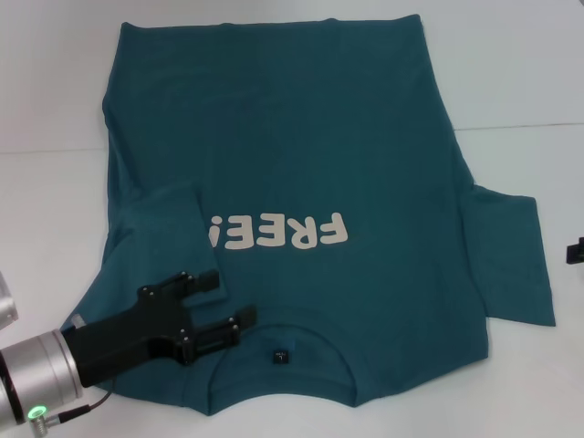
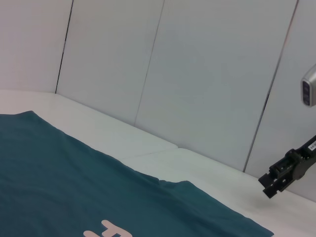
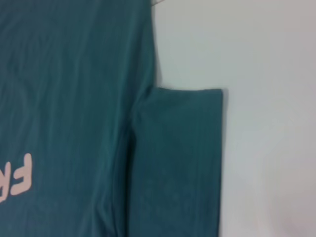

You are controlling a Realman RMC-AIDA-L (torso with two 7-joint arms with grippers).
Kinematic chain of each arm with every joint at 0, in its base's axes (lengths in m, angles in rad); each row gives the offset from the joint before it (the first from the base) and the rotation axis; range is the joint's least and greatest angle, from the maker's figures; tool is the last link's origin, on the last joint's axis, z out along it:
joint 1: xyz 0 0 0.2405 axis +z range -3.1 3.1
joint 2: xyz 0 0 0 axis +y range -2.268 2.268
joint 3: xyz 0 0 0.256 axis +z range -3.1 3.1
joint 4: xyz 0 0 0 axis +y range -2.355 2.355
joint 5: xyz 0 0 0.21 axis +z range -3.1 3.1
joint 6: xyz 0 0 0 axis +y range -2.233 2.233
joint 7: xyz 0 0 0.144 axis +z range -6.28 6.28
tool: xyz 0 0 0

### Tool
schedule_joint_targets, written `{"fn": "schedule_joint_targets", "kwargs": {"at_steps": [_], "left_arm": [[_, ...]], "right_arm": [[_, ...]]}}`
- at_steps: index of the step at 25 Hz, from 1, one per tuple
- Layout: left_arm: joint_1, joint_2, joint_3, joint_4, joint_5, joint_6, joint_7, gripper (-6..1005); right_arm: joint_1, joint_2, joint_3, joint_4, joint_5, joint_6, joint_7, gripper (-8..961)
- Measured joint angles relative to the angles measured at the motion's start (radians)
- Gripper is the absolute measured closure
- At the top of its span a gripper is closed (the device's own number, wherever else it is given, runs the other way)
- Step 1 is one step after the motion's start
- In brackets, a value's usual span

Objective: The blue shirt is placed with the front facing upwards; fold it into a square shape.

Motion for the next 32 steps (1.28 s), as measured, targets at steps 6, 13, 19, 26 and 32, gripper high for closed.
{"fn": "schedule_joint_targets", "kwargs": {"at_steps": [6,13,19,26,32], "left_arm": [[-0.003,0.000,0.000,-0.002,0.000,-0.004,-0.002,168],[-0.003,0.000,0.001,-0.002,0.000,-0.001,-0.002,169],[-0.002,0.000,0.015,-0.002,0.000,-0.005,-0.003,169],[-0.006,0.000,0.025,-0.002,0.000,-0.007,-0.007,169],[-0.007,0.000,0.025,-0.002,0.000,-0.007,-0.007,169]], "right_arm": [[-0.002,-0.007,0.002,0.048,0.041,0.033,-0.019,34],[0.012,-0.019,-0.006,0.100,0.052,0.057,-0.019,34],[0.016,-0.024,-0.009,0.132,0.055,0.080,-0.028,33],[0.025,-0.035,-0.009,0.204,0.088,0.107,-0.054,33],[0.031,-0.031,-0.022,0.219,0.083,0.126,-0.057,33]]}}
